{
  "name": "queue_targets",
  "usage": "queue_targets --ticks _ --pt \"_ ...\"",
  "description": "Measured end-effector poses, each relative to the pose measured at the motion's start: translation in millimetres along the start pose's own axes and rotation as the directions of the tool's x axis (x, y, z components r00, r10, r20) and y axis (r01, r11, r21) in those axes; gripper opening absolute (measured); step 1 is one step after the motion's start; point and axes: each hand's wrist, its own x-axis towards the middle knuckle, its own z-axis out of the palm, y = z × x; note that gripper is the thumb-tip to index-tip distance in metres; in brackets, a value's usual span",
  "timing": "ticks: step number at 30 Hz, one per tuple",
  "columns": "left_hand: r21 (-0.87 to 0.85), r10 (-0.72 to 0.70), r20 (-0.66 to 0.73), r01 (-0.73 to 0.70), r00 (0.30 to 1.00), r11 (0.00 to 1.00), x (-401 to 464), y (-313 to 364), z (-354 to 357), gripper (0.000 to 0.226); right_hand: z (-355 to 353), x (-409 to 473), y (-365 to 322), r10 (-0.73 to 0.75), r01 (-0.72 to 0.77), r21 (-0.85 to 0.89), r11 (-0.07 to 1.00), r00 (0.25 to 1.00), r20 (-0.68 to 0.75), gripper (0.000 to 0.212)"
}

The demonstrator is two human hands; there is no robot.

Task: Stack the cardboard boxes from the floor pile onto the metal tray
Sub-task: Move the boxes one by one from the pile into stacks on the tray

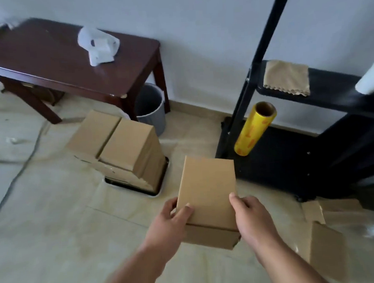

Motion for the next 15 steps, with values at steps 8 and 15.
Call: queue_targets --ticks 8,15 --pt "-0.095 0.013 -0.074 -0.020 0.997 0.995 28.1 39.4 -86.0 0.039 66.8 11.6 -77.2 -0.103 0.101 0.049 0.994 0.994 0.035 0.039" --pt "-0.055 0.018 -0.083 -0.023 0.996 0.998 72.4 82.2 -137.7 0.051 103.2 32.4 -132.9 -0.108 0.101 0.086 0.991 0.991 0.074 0.038"
